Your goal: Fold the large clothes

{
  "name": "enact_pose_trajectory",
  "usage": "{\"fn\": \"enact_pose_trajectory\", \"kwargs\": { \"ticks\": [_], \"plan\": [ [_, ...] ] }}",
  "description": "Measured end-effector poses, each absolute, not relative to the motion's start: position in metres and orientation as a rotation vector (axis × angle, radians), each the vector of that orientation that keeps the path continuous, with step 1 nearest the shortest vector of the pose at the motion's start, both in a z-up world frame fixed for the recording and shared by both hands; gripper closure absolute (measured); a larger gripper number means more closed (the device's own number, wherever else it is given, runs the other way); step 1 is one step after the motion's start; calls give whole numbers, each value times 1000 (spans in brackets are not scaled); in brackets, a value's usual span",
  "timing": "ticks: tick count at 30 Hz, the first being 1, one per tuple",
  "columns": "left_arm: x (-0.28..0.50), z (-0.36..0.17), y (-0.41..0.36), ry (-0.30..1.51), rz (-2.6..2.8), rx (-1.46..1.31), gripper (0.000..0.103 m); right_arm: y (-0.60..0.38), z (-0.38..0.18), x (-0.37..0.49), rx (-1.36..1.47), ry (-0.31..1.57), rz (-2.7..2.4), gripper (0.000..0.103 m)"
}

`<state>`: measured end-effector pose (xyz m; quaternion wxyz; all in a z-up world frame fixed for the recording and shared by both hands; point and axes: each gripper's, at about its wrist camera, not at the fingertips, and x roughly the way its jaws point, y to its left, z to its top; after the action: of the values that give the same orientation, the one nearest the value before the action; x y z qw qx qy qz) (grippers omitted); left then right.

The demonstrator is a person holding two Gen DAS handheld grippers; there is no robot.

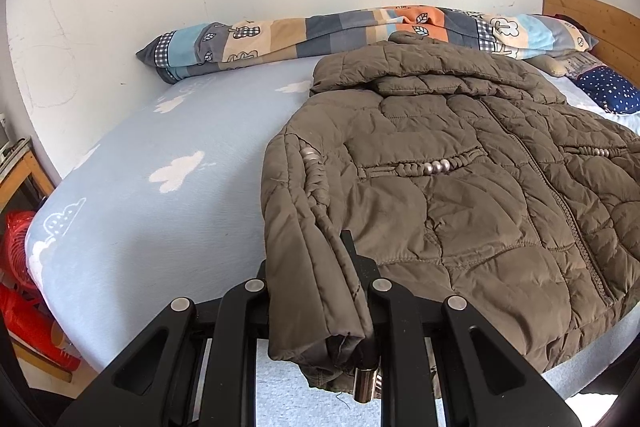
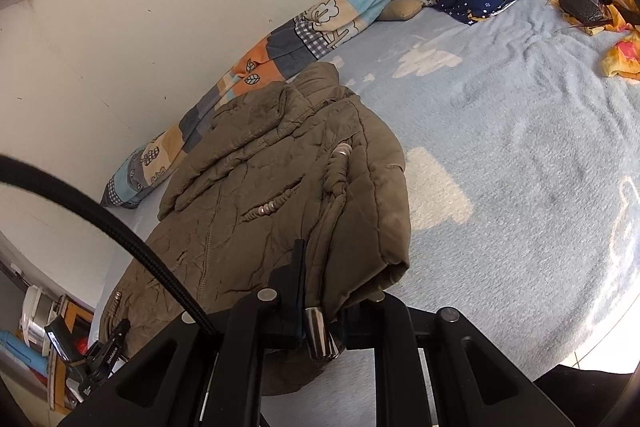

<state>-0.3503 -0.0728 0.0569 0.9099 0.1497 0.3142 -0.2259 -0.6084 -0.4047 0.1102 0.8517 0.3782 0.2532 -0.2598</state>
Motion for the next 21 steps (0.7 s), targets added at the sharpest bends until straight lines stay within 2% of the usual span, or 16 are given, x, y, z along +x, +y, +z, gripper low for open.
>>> {"fn": "enact_pose_trajectory", "kwargs": {
  "ticks": [21],
  "plan": [
    [-354,58,-73,645,-455,316,85,-406,111,-610,804,529,-536,90]
  ]
}}
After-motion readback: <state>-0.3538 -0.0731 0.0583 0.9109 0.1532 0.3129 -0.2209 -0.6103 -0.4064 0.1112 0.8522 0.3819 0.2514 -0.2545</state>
